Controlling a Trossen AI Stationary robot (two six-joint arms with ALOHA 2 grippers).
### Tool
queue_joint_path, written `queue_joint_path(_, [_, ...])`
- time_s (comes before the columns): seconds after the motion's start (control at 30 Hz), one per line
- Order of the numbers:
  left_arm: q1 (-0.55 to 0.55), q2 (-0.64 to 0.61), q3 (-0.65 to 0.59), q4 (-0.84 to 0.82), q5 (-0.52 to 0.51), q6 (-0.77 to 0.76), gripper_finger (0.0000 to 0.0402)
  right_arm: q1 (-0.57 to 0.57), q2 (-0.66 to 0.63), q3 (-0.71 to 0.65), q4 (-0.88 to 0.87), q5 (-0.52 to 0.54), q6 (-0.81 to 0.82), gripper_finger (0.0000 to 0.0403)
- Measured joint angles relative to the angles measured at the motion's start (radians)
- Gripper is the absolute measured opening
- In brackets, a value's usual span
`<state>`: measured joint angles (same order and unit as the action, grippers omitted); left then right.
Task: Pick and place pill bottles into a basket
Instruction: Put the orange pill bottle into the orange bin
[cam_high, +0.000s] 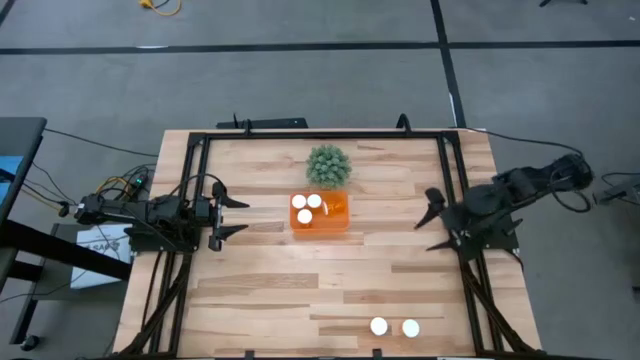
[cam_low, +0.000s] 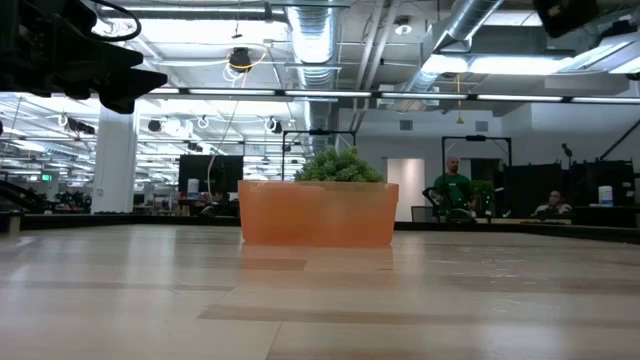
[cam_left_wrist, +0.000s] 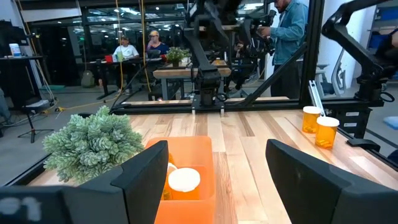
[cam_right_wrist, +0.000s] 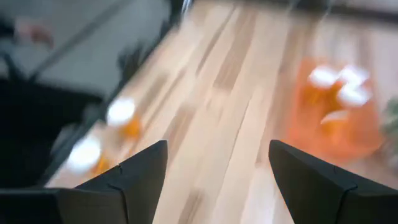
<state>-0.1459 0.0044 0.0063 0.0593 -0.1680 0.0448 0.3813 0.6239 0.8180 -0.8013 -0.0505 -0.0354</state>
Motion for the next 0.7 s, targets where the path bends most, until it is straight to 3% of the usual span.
queue_joint_path(0.27, [0.000, 0.000, 0.000, 0.000, 0.000, 0.000, 0.0261, 0.219, 0.137, 0.016, -0.142, 0.004, 0.137, 0.0276])
queue_joint_path(0.7, [0.000, 0.000, 0.000, 0.000, 0.000, 0.000, 0.0261, 0.610, 0.434, 0.017, -0.103, 0.192, 0.377, 0.0276])
